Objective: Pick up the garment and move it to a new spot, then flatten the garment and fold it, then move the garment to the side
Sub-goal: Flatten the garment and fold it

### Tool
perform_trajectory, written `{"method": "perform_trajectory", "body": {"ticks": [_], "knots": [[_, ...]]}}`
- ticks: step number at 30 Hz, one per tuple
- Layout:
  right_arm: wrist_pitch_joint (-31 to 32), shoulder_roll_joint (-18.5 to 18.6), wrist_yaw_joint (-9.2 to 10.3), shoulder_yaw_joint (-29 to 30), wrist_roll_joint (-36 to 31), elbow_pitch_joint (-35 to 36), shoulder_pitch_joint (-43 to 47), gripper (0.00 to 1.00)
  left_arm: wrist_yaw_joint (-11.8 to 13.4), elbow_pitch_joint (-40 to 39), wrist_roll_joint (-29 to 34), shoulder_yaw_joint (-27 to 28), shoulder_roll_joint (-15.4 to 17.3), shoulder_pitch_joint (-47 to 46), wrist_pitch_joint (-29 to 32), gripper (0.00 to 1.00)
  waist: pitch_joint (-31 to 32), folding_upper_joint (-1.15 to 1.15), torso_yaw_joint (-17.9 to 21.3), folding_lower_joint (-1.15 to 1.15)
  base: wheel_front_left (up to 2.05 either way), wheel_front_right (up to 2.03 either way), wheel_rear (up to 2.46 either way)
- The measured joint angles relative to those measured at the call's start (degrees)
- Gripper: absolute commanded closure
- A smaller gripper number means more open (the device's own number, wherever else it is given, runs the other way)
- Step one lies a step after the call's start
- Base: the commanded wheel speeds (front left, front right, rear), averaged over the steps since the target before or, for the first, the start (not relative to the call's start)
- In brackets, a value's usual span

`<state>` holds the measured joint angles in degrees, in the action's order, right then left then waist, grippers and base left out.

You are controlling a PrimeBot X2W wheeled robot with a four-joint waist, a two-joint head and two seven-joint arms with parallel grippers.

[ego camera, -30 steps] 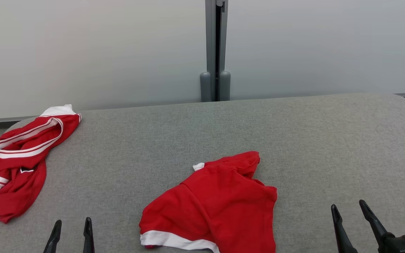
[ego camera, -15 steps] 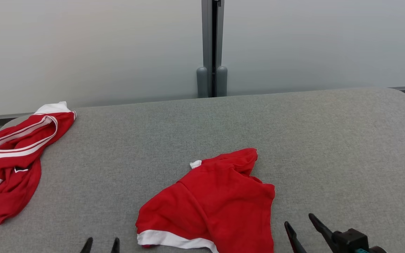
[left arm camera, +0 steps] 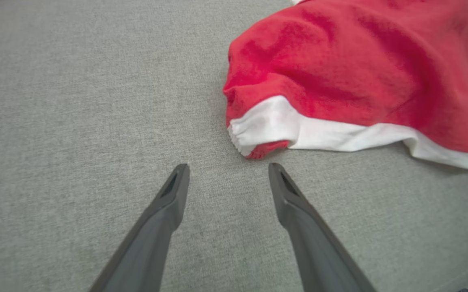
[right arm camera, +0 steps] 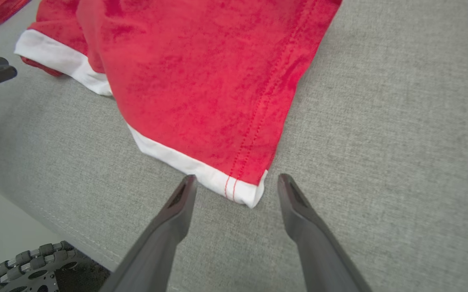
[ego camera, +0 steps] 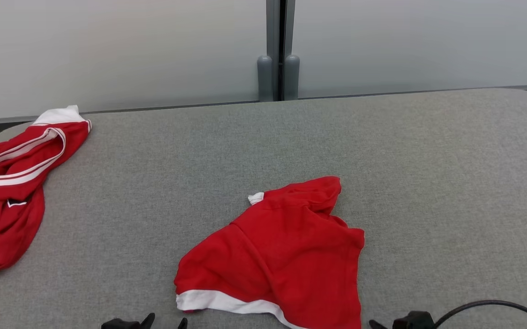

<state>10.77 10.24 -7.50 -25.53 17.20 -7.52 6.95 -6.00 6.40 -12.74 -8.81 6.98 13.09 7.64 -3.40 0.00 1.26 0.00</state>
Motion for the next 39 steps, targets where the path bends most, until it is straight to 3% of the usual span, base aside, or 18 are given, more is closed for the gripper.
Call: {"method": "perform_trajectory", "body": {"ticks": [15, 16, 17, 18, 19, 20, 24, 27, 31, 39], "knots": [[1.5, -0.5, 0.00, 0.6, -1.1, 0.3, -3.1, 0.00, -0.5, 4.2, -1.0, -2.3, 0.1, -6.2, -0.9, 0.00, -5.1, 0.00, 0.4, 0.00, 0.00, 0.00, 0.00], [1.8, -0.5, 0.00, 0.4, -1.1, 0.1, -3.3, 0.00, -0.5, 4.8, -1.0, -2.4, 0.0, -6.8, -1.2, 0.17, -5.3, 0.00, 0.4, 0.00, 0.00, 0.00, 0.00], [1.9, -0.6, 0.00, 0.2, -1.1, 0.0, -3.6, 0.30, -0.5, 5.5, -1.1, -2.8, -0.1, -7.5, -1.3, 0.56, -5.5, 0.00, 0.4, 0.00, 0.00, 0.00, 0.00], [1.9, -0.7, 0.00, 0.0, -1.1, -0.2, -4.0, 0.67, -0.6, 6.0, -1.0, -3.1, -0.1, -8.0, -1.8, 0.76, -5.7, 0.00, 0.4, 0.00, 0.00, 0.00, 0.00], [2.2, -0.8, 0.00, -0.2, -1.1, -0.4, -4.4, 0.95, -0.6, 6.7, -1.1, -3.3, -0.1, -8.4, -1.9, 1.00, -5.8, 0.00, 0.5, 0.00, 0.00, 0.00, 0.00], [2.4, -0.9, 0.00, -0.5, -1.1, -0.7, -4.9, 1.00, -0.6, 7.2, -1.0, -3.6, 0.0, -8.9, -2.3, 1.00, -5.8, 0.00, 0.7, 0.00, 0.00, 0.00, 0.00], [2.6, -1.1, 0.00, -0.4, 1.2, -0.7, -5.6, 1.00, -0.9, 8.2, -1.1, -4.3, 0.9, -9.5, -2.9, 1.00, -5.4, 0.00, 1.2, 0.00, 0.00, 0.00, 0.00], [2.0, -1.0, 0.00, 2.5, 5.4, 3.0, -5.4, 1.00, -0.7, 5.7, -1.1, -4.0, 1.9, -9.2, -2.3, 1.00, -4.8, 0.00, 1.6, 0.00, 0.00, 0.00, 0.00], [2.6, 0.3, 0.01, 6.8, 12.4, 13.2, -4.0, 1.00, 0.1, -3.6, -1.5, -2.8, 3.8, -7.5, 0.2, 1.00, -4.0, 0.00, 2.1, 0.00, 0.00, 0.00, 0.00], [8.5, 4.0, 0.01, 17.6, 18.9, 31.8, -4.7, 1.00, 0.8, -25.6, -2.8, -2.5, 6.9, -6.1, 11.3, 1.00, -3.3, 0.00, 3.2, 0.00, 0.00, 0.00, 0.00]]}}
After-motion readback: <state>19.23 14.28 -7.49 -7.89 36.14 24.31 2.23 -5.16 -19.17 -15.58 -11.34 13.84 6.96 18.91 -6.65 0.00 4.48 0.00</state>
